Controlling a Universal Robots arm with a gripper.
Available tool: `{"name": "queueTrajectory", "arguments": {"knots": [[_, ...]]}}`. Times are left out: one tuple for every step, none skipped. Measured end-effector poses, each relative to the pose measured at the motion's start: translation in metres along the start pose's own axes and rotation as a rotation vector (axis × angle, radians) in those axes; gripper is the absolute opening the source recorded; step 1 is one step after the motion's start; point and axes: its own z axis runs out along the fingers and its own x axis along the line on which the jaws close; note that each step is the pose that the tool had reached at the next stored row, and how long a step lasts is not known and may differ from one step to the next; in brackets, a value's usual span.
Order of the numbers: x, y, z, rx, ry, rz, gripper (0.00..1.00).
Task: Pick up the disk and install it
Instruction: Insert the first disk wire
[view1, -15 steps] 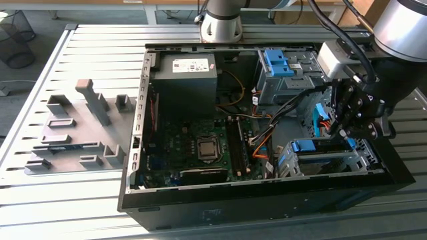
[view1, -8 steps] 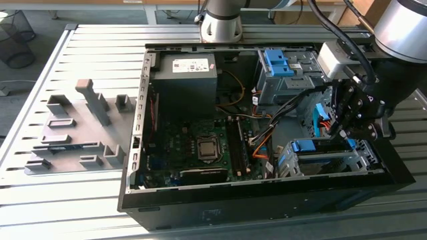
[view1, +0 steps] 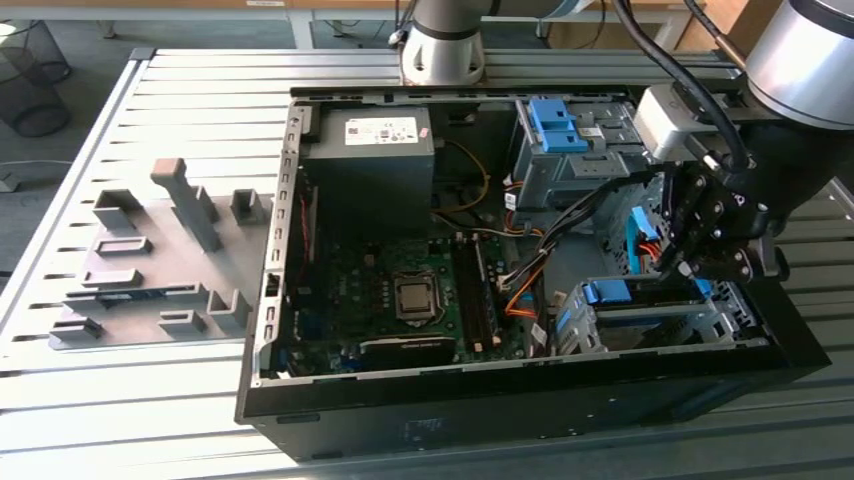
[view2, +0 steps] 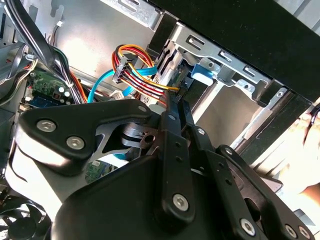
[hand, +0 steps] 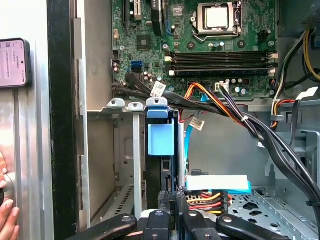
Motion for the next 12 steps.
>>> {"name": "queueTrajectory", "arguments": {"knots": [[0.0001,0.0000,0.0002,0.0000,0.0000,0.000,0.16],[0.0002,0.0000,0.0004,0.0000,0.0000,0.000,0.16],[0.0003,0.0000,0.0006,0.0000,-0.0001,0.000,0.16],[0.0004,0.0000,0.0009,0.0000,-0.0001,0.000,0.16],[0.0005,0.0000,0.0013,0.0000,-0.0004,0.000,0.16],[0.0007,0.0000,0.0016,0.0000,-0.0004,0.000,0.16],[0.0008,0.0000,0.0018,-0.0001,-0.0005,0.000,0.16],[0.0009,0.0000,0.0021,-0.0002,-0.0007,0.000,0.16],[0.0010,0.0000,0.0025,-0.0004,-0.0012,0.000,0.16],[0.0012,0.0000,0.0028,-0.0006,-0.0014,0.000,0.16],[0.0014,0.0000,0.0030,-0.0008,-0.0018,0.000,0.16],[0.0017,0.0000,0.0030,-0.0012,-0.0022,0.000,0.16]]}}
